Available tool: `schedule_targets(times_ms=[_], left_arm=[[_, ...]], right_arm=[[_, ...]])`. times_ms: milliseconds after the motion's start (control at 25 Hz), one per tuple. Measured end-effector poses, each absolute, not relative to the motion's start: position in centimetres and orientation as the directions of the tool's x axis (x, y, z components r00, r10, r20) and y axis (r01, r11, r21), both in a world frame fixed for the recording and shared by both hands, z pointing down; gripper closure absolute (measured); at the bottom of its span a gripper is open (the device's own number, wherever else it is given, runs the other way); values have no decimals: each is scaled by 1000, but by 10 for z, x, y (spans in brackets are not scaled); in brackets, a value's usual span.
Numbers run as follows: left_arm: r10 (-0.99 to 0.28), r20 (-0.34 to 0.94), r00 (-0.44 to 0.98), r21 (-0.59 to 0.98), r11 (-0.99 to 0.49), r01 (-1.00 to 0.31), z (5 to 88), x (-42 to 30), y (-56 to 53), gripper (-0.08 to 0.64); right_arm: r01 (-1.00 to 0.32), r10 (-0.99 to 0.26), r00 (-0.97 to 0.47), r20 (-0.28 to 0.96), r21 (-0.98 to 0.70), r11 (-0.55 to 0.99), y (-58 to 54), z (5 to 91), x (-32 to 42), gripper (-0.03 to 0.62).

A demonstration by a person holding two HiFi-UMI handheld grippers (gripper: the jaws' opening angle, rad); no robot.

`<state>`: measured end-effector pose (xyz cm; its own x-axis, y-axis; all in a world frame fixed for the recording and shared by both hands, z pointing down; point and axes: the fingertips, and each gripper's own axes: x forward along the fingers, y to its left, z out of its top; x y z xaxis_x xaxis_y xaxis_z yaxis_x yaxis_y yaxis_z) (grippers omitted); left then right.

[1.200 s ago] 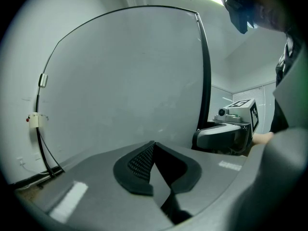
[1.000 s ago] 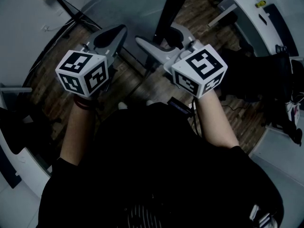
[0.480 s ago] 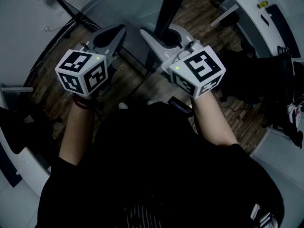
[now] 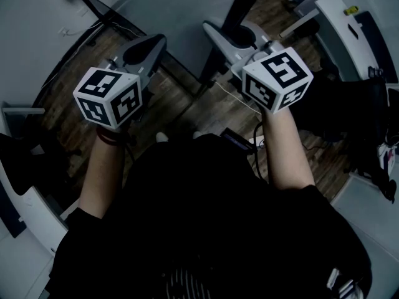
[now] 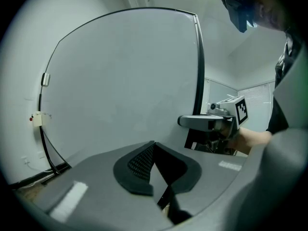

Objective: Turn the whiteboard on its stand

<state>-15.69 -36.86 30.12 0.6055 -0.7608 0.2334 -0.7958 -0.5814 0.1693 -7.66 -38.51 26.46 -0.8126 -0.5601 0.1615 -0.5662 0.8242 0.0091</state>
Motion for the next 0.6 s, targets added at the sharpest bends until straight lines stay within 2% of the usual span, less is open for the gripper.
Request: schedule_targets(times_ms=[360,600], left_arm=[[-778,240,581,186,-550,-814,302,-164,-367,555],[-775,259,577,186,-546,-817,309,-115,-367,555]], right_arm=[[-596,-584,-792,176,-22,802,-398,266,-38,545],[-591,-577,-795,189,-27,806,-398,268,-15,546]])
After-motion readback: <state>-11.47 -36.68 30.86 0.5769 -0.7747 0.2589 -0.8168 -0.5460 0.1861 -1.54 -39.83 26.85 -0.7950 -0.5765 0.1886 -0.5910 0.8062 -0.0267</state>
